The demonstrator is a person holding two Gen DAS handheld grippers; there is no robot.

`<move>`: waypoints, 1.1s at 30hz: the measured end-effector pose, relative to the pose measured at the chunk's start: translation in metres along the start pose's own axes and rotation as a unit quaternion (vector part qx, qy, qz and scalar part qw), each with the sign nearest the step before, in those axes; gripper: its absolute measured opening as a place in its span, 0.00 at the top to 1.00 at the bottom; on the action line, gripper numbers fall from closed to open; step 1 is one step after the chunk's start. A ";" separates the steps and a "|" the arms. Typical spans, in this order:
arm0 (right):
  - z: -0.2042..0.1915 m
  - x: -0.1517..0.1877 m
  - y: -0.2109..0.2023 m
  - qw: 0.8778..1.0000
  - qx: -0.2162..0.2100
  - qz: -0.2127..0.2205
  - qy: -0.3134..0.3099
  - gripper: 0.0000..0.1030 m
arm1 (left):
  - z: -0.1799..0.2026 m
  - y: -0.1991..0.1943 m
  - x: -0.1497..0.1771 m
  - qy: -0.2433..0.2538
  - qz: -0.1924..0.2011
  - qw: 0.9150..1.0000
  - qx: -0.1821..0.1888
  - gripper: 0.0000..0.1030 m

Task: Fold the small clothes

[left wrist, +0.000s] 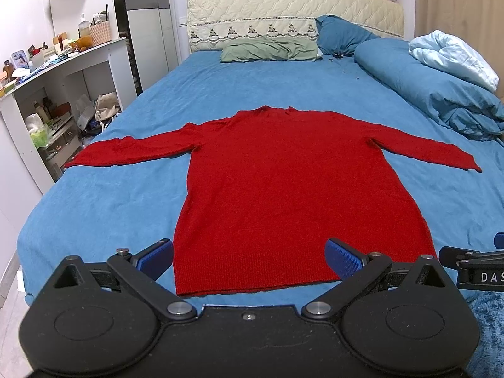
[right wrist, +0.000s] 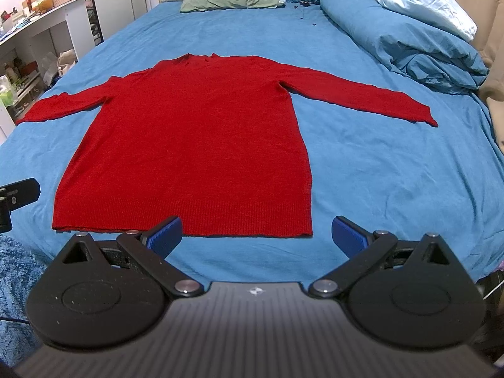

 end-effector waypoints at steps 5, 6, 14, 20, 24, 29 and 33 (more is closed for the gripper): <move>-0.002 0.000 0.000 1.000 -0.001 0.000 -0.001 0.00 | -0.001 0.000 0.000 0.000 0.000 1.000 0.000 0.00; -0.003 -0.001 0.000 1.000 -0.001 0.000 -0.001 0.00 | -0.001 0.000 0.000 0.000 0.000 1.000 0.000 0.00; -0.005 -0.002 0.000 1.000 -0.006 -0.001 -0.003 0.00 | -0.004 0.000 -0.001 -0.003 -0.001 1.000 -0.003 0.00; -0.004 -0.002 0.001 1.000 -0.005 -0.003 -0.002 0.00 | -0.005 0.002 -0.001 -0.006 -0.003 1.000 -0.006 0.00; -0.001 -0.007 0.002 1.000 -0.014 -0.005 0.003 0.00 | -0.005 0.000 -0.007 -0.012 0.002 1.000 -0.012 0.00; 0.025 -0.047 -0.005 0.999 -0.020 0.025 0.022 0.00 | 0.008 -0.003 -0.054 -0.019 0.038 0.999 0.014 0.00; 0.071 -0.099 -0.002 0.997 0.001 0.063 0.048 0.00 | 0.033 0.017 -0.120 -0.011 0.081 0.995 0.052 0.00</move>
Point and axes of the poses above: each gripper's, at about its wrist camera, not at the fingertips, and y roughly the way its jaws point, z to its right, x to its underside, the point moved 9 cm from there along y, roughly the way its jaws point, and after that the axes turned 1 degree about y, right-handed, at the moved point
